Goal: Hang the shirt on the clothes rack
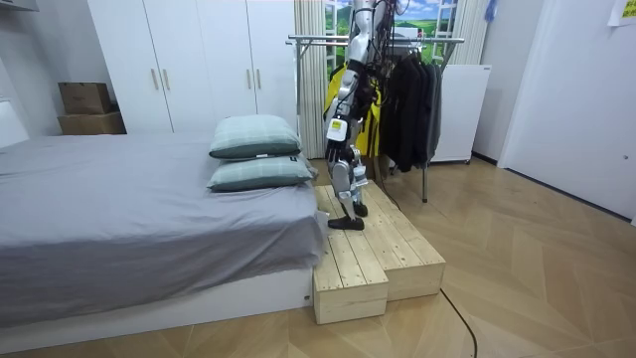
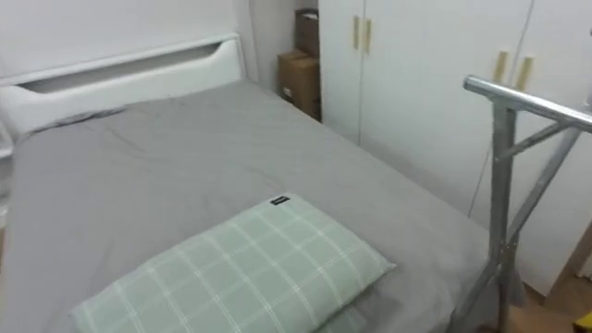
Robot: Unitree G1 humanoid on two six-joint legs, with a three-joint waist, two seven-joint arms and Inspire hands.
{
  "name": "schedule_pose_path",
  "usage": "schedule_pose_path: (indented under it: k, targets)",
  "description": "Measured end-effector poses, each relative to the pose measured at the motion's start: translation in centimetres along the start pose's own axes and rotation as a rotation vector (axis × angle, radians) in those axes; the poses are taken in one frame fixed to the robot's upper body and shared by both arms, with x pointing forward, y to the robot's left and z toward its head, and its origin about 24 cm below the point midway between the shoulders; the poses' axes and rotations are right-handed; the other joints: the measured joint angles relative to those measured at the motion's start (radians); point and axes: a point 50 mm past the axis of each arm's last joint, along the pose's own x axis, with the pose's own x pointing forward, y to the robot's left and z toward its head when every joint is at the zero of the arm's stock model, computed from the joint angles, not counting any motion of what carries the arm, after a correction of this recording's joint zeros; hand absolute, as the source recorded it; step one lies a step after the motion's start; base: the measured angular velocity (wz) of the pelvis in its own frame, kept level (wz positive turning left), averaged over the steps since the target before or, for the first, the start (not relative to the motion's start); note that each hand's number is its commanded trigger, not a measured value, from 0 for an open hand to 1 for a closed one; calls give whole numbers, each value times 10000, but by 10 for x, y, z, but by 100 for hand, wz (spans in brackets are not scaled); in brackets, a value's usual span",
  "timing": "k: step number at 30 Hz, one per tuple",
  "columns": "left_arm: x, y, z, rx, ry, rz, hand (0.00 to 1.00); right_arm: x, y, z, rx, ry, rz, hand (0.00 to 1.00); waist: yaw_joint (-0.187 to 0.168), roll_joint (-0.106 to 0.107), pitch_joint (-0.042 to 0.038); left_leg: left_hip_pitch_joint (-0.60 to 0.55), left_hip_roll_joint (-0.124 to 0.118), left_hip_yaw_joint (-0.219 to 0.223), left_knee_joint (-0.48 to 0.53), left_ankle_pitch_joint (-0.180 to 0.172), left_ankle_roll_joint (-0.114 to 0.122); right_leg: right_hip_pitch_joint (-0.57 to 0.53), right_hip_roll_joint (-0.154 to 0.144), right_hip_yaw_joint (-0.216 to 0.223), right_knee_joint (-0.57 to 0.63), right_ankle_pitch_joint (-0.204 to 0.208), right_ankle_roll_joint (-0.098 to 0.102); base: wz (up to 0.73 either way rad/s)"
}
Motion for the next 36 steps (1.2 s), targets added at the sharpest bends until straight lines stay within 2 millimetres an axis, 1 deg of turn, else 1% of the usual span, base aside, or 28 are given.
schedule_pose_path:
  k: [1, 2, 3, 4, 5, 6, 10, 13, 14, 15, 19, 21, 22, 23, 24, 27, 29, 32, 33, 36]
  targets:
    - [0, 0, 0, -74, 2, 1, 0, 0, 0, 0, 21, 27, 7, 0, -40, 20, 7, -61, -89, -288, 75, 13, 23, 87, 97, 169, -117, 16, -19, 97]
    - [0, 2, -1, -117, 27, 46, 0, 0, 2, -1, 84, 76, 51, 0, -49, 40, 32, -107, -174, -756, 177, 67, 80, 271, 314, 599, -515, 55, -51, 83]
    - [-1, 7, -4, -112, 103, 162, 0, 0, 7, -1, 151, 83, 177, 0, -52, -26, 23, -114, -327, -1284, 184, 100, 132, 491, 630, 1179, -1091, 94, -56, 75]
    - [-1, 10, -5, -99, 121, 241, 0, 0, 10, 0, 230, 52, 259, 0, -59, -71, 35, -146, -363, -1499, 215, 115, 141, 561, 829, 1403, -1495, 174, -102, 68]
    - [-1, 14, -5, -82, 129, 355, 0, 0, 15, 1, 304, 18, 459, 0, -48, -160, 53, -222, -429, -1741, 242, 237, 77, 676, 1040, 1410, -2068, 325, -278, 51]
    - [-1, 14, -7, -175, 176, 349, 0, 0, 15, 3, 295, -9, 573, 0, 74, -214, 69, -261, -440, -1782, 232, 245, 63, 841, 1087, 1418, -2265, 356, -307, 36]
    - [-1, 11, -11, -482, 240, 252, 0, -1, 15, 15, -10, -468, 718, 0, 413, -246, 75, -265, -453, -1749, 104, 240, 28, 1051, 1163, 1354, -2784, 357, -309, 4]
    - [-1, 11, -11, -726, 194, 271, 0, -1, 16, 17, -78, -576, 912, 0, 606, -274, 73, -171, -445, -1735, -90, 264, -17, 1238, 1191, 1353, -3102, 356, -312, 3]
    - [-2, 10, -14, -771, 254, 241, 0, -1, 16, 17, -139, -595, 963, 0, 710, -298, 95, -115, -446, -1720, -130, 286, -53, 1333, 1193, 1348, -3161, 356, -312, 0]
    - [-2, 8, -16, -784, 260, 205, 0, -1, 17, 17, -197, -587, 1020, 0, 740, -293, 100, -42, -447, -1723, -200, 295, -70, 1444, 1190, 1324, -3264, 356, -312, 0]
    - [-1, 3, -16, -815, 239, 76, 0, -1, 19, 20, -471, -768, 1104, 0, 781, -344, 118, -52, -455, -1797, -244, 264, -116, 1472, 1192, 1202, -3305, 344, -326, 8]
    - [-1, 0, -13, -815, 181, 13, 0, -2, 21, 21, -463, -852, 1186, 0, 751, -357, 123, -127, -446, -2002, -188, 217, -140, 1482, 1209, 1009, -3314, 338, -336, 19]
    - [-1, 0, -12, -775, 145, 5, 0, -2, 21, 21, -473, -855, 1218, 0, 716, -366, 121, -170, -450, -2034, -151, 204, -142, 1484, 1217, 940, -3312, 336, -337, 34]
    - [-1, 0, -8, -688, 55, 11, 0, -2, 21, 21, -476, -884, 1261, 0, 656, -373, 121, -270, -453, -2190, -39, 179, -160, 1487, 1237, 768, -3286, 334, -339, 34]
    - [0, 1, -5, -673, -15, 31, 0, -2, 22, 20, -467, -898, 1285, 0, 626, -332, 102, -301, -448, -2274, -2, 163, -180, 1486, 1265, 739, -3250, 334, -339, 28]
    - [0, 1, -5, -605, -14, 39, 0, -2, 23, 21, -441, -942, 1459, 0, 643, -352, 100, -309, -455, -2319, 17, 144, -213, 1511, 1306, 651, -3251, 333, -340, 8]
    - [0, 0, -5, -598, -6, 22, 0, -2, 22, 17, 2, -811, 1509, 0, 584, -318, 109, -357, -453, -2412, 175, 110, -251, 1595, 1338, 535, -3265, 321, -360, 15]
    - [0, 0, -5, -578, 22, 27, 0, -1, 20, 12, 518, -630, 1562, 0, 445, -265, 102, -357, -462, -2415, 194, 105, -254, 1666, 1338, 519, -3341, 299, -397, 7]
    - [0, 1, -5, -561, 40, 45, 0, -1, 19, 9, 636, -531, 1595, 0, 449, -259, 101, -357, -471, -2396, 190, 106, -253, 1689, 1334, 524, -3411, 282, -427, 0]
    - [0, 3, -5, -402, 41, 110, 0, -1, 17, 4, 945, -354, 1684, 0, 431, -255, 113, -326, -460, -2261, 142, 112, -248, 1685, 1306, 545, -3431, 245, -432, -3]
